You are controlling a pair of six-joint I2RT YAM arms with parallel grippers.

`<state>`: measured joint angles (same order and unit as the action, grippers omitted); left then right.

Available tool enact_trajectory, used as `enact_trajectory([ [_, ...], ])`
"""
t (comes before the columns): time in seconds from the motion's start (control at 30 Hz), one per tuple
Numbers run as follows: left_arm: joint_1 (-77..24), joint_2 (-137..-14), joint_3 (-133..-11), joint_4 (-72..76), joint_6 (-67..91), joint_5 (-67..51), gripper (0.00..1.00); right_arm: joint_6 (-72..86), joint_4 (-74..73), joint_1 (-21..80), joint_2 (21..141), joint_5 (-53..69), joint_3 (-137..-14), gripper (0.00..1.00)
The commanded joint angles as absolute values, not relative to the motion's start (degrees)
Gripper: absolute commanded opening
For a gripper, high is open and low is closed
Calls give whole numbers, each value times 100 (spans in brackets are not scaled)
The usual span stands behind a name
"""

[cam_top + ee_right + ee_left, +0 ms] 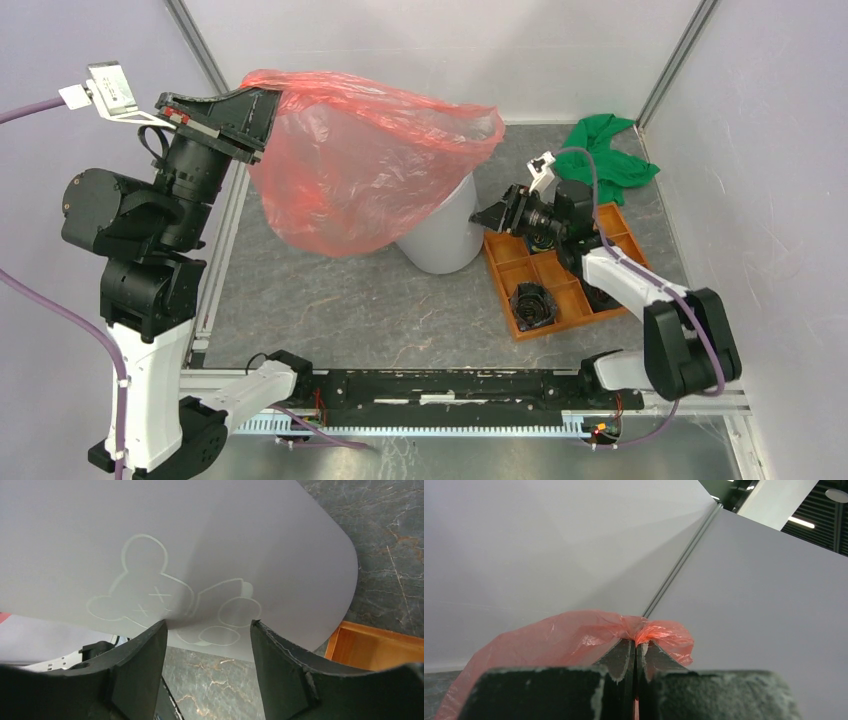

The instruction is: Put the trash bags into the trash bin

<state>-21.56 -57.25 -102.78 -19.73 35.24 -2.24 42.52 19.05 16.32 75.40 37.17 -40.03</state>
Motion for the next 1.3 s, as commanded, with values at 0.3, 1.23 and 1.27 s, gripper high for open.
enact_trajectory([
  [0.3, -2135, -5718, -10506, -2080, 3103, -18, 2, 4148, 3271, 1749, 8552, 3693, -4206, 78],
  [1.23, -2136, -5607, -10323, -1769, 2167, -2926, 2, 1275, 1651, 3245, 7323, 4981, -8732, 98],
  [1.27, -2136, -5607, -10333, -1783, 2156, -2968, 2, 1439, 1887, 3330, 7359, 4969, -8671, 98],
])
